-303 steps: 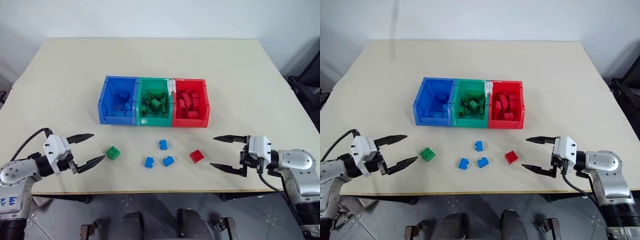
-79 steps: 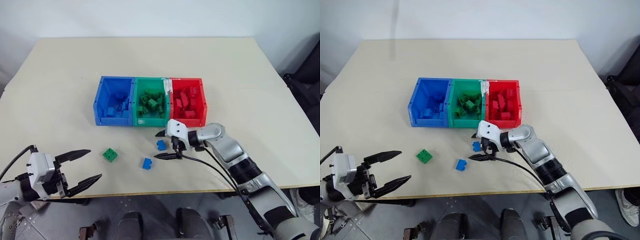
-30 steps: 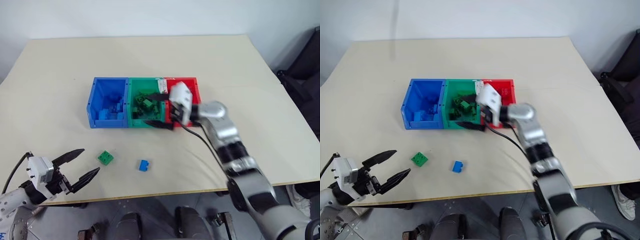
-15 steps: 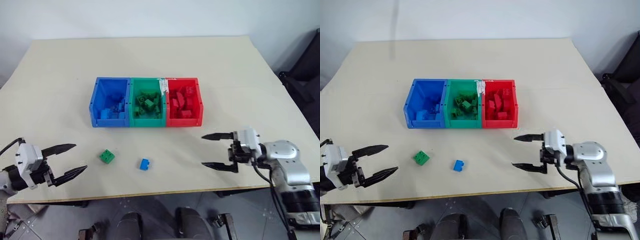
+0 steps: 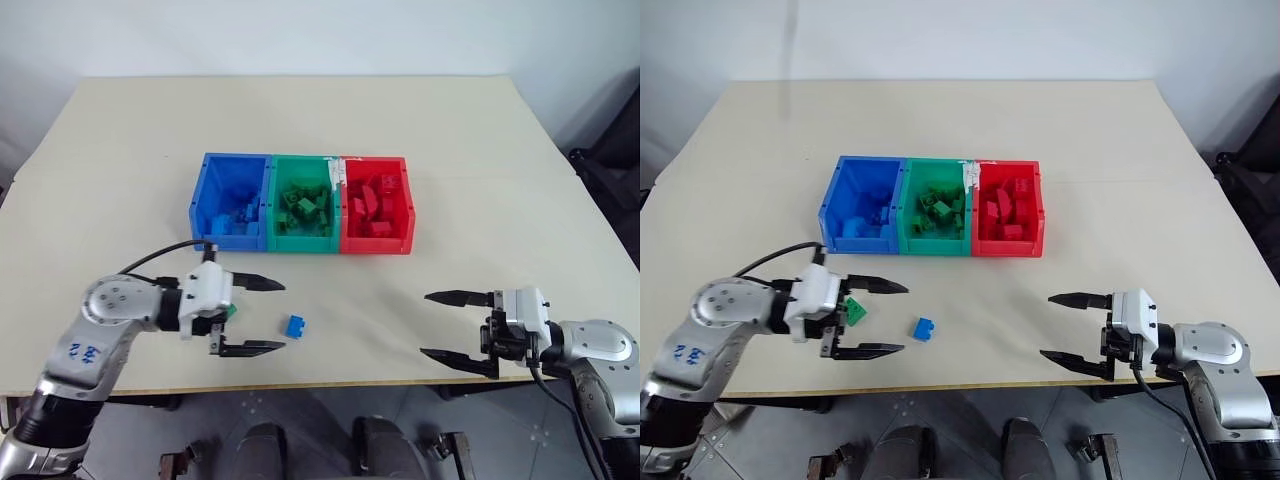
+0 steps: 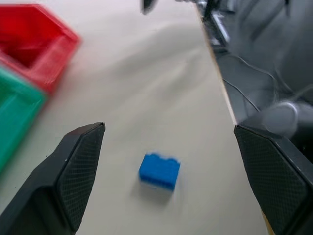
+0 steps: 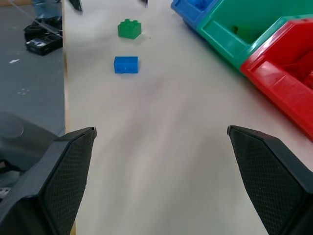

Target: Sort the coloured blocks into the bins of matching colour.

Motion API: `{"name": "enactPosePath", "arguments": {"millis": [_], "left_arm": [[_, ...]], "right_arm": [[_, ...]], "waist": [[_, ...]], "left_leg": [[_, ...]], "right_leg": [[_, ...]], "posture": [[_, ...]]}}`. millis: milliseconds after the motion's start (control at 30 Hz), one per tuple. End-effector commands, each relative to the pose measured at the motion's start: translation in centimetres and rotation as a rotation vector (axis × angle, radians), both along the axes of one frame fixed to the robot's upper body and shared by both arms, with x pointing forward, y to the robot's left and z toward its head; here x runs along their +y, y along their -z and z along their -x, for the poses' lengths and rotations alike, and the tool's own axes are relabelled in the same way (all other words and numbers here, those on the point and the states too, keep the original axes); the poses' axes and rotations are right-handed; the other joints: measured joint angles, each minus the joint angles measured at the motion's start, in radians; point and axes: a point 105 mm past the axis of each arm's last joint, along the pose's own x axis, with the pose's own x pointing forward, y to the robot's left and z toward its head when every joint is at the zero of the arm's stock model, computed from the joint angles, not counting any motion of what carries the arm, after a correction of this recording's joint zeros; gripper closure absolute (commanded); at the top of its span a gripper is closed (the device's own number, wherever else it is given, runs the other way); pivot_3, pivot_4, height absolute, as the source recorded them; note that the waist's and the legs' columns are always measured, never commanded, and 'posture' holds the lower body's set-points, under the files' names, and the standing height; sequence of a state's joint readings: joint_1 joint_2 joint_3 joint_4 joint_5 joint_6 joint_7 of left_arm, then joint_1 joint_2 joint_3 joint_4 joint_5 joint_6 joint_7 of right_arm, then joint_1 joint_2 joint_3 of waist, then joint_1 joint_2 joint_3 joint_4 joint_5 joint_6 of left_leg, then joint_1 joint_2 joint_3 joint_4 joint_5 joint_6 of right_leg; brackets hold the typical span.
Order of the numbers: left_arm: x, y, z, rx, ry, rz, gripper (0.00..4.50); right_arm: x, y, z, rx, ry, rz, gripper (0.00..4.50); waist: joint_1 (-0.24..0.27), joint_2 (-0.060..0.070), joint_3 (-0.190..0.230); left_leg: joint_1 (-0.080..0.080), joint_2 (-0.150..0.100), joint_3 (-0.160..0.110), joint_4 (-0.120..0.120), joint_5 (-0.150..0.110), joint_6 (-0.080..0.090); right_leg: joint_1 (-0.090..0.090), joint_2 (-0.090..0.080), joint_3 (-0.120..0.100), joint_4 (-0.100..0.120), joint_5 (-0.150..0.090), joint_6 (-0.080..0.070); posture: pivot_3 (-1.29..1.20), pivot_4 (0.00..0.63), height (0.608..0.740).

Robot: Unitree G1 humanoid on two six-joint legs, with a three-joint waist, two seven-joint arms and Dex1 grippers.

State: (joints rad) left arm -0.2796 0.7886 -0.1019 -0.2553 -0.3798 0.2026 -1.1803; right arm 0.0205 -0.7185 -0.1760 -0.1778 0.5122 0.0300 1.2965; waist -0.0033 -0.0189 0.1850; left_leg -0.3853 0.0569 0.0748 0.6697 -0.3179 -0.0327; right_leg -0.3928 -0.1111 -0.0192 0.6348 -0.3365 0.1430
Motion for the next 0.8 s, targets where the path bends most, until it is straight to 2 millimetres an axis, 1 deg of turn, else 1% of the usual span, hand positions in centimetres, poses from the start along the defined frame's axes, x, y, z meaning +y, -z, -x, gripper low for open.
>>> {"name": "enactPosePath", "arguments": {"millis": [33, 100, 200, 367, 433, 533, 633, 667, 700, 800], "left_arm": [[-0.5, 1.7, -0.3, -0.022, 0.052, -0.101, 0.00], [-0.7, 2.5, -0.6, -0.001, 0.061, -0.137, 0.00], [-0.6, 3.3, -1.0, 0.015, 0.069, -0.181, 0.00], [-1.1, 4.3, -1.1, 0.067, 0.105, -0.195, 0.00], [-1.2, 4.7, -1.9, 0.048, 0.077, -0.203, 0.00], [-1.9, 4.9, -3.1, 0.025, 0.026, -0.180, 0.00], [-2.4, 5.2, -3.6, 0.027, 0.007, -0.173, 0.00], [-2.4, 5.3, -3.6, 0.028, 0.005, -0.171, 0.38], [-2.4, 5.3, -3.6, 0.030, 0.006, -0.172, 0.57], [-2.0, 5.5, -3.4, 0.036, 0.009, -0.180, 1.41]], "right_arm": [[0.1, -1.2, 0.6, -0.039, 0.014, -0.006, 0.01], [0.1, -1.2, 1.0, -0.037, 0.024, -0.009, 0.01], [0.2, -1.2, 1.5, -0.032, 0.037, -0.011, 0.01], [0.1, -0.9, 2.2, -0.020, 0.064, -0.004, 0.01], [0.2, -0.8, 2.3, -0.019, 0.067, -0.006, 0.01], [0.5, -0.7, 2.5, -0.015, 0.071, -0.010, 0.01], [0.7, -0.6, 2.4, -0.016, 0.070, -0.011, 0.01], [0.8, -0.6, 2.4, -0.016, 0.069, -0.012, 0.00], [0.8, -0.6, 2.4, -0.017, 0.068, -0.012, 0.00], [0.9, -0.6, 2.3, -0.018, 0.066, -0.011, 0.00]], "waist": [[0.002, 0.000, 0.000], [0.004, 0.000, 0.000], [0.006, 0.000, 0.000], [0.013, 0.000, 0.000], [0.016, 0.000, 0.000], [0.025, 0.000, 0.000], [0.031, 0.000, 0.000], [0.031, 0.000, 0.000], [0.031, 0.000, 0.000], [0.029, 0.000, 0.000]], "left_leg": [[0.000, 0.000, 0.000, 0.000, 0.000, 0.000], [0.000, 0.000, 0.000, 0.001, 0.000, 0.000], [-0.001, 0.000, 0.000, 0.003, 0.000, 0.000], [-0.002, 0.000, -0.001, 0.005, 0.000, 0.001], [-0.002, 0.000, -0.001, 0.008, -0.001, 0.002], [-0.002, 0.000, -0.001, 0.010, -0.001, 0.002], [-0.001, 0.000, -0.002, 0.013, -0.001, 0.002], [-0.001, -0.001, -0.002, 0.013, -0.001, 0.002], [-0.001, -0.001, -0.003, 0.013, -0.001, 0.002], [-0.001, -0.001, -0.003, 0.013, -0.001, 0.003]], "right_leg": [[0.000, 0.000, 0.000, -0.001, 0.000, 0.000], [0.000, 0.000, 0.000, -0.001, 0.000, 0.000], [0.000, 0.000, 0.000, -0.001, 0.000, 0.000], [0.001, 0.000, 0.000, 0.000, 0.000, 0.000], [0.001, 0.000, 0.000, 0.000, 0.000, 0.001], [0.002, 0.000, 0.001, 0.002, 0.001, 0.001], [0.004, 0.000, 0.001, 0.002, 0.001, 0.002], [0.004, 0.000, 0.001, 0.002, 0.001, 0.003], [0.005, 0.000, 0.001, 0.002, 0.002, 0.003], [0.005, 0.000, 0.001, 0.002, 0.002, 0.003]], "posture": [[0.00, 0.150, 0.740], [0.00, 0.150, 0.740], [0.00, 0.150, 0.740], [0.00, 0.150, 0.740], [0.00, 0.150, 0.740], [0.00, 0.150, 0.740], [0.00, 0.150, 0.740], [0.00, 0.150, 0.740], [0.00, 0.150, 0.740], [0.00, 0.150, 0.740]]}}
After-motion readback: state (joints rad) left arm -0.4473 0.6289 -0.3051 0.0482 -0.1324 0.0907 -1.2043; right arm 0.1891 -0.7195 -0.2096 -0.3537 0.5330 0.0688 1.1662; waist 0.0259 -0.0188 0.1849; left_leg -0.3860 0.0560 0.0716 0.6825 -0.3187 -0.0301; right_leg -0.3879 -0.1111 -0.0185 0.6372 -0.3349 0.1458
